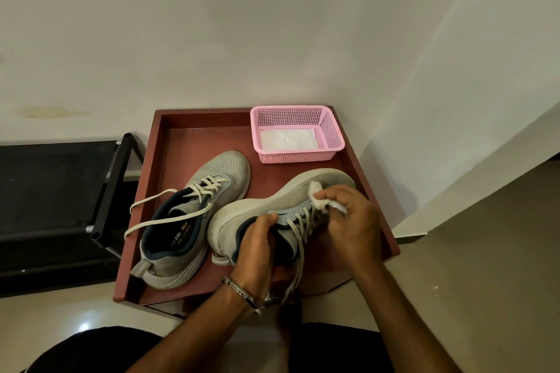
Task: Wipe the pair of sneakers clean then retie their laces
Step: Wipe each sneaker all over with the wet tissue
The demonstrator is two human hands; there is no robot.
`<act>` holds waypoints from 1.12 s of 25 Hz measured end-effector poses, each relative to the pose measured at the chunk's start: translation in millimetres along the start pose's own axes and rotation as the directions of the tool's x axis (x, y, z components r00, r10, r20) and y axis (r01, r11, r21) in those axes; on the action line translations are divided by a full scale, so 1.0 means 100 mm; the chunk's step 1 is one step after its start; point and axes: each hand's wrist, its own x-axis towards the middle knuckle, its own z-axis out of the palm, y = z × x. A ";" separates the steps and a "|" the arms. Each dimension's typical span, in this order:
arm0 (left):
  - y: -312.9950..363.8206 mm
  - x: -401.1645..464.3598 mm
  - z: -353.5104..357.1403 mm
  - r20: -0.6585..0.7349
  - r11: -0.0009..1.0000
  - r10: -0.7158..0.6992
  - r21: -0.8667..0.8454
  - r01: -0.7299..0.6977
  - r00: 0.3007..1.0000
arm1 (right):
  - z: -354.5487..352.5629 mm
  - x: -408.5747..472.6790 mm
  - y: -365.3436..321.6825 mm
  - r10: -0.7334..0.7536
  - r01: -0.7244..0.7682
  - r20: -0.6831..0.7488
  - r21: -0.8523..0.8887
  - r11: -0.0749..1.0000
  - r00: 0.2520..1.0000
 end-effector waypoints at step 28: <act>-0.12 0.04 -0.07 -0.029 0.984 -0.023 0.174 0.027 0.999 | 0.09 0.16 0.07 -0.083 0.068 -0.061 -0.214 0.974 0.995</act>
